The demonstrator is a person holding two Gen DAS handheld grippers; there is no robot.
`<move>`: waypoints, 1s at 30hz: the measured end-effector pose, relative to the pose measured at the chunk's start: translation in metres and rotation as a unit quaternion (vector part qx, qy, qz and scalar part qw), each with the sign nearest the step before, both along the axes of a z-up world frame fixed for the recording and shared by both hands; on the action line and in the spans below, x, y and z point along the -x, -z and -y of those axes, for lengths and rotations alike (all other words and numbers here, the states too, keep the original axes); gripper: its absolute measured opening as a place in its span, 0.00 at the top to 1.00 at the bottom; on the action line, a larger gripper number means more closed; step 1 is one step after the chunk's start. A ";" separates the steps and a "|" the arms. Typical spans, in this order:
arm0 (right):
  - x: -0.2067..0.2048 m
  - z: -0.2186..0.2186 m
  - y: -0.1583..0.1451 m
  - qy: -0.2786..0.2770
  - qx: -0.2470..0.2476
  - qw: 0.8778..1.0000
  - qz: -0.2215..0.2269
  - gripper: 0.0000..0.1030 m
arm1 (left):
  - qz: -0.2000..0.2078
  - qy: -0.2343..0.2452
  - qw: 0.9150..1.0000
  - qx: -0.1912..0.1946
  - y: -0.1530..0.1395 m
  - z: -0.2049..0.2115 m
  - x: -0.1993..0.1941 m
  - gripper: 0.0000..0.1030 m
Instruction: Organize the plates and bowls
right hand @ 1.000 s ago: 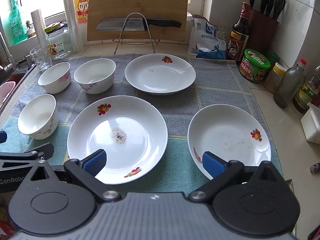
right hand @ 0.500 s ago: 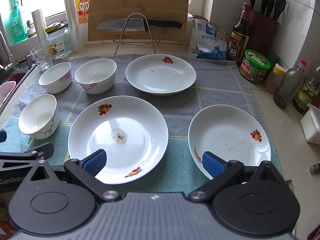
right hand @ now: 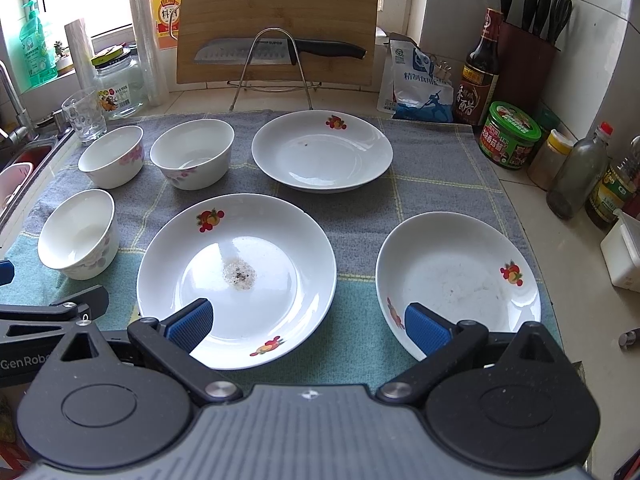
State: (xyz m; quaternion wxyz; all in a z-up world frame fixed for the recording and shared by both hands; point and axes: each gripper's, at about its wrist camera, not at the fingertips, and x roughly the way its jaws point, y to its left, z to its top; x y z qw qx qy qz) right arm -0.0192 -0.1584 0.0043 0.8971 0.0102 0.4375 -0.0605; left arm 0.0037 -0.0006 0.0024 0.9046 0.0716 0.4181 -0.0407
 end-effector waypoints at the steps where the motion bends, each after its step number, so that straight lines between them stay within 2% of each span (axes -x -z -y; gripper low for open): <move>1: 0.000 0.000 0.000 0.000 0.000 1.000 0.000 0.00 | 0.000 0.000 1.000 0.000 0.000 0.000 0.000 0.01; 30: -0.002 0.000 -0.002 0.000 0.003 1.000 -0.001 0.00 | 0.002 0.008 1.000 -0.003 0.000 -0.001 -0.005 0.01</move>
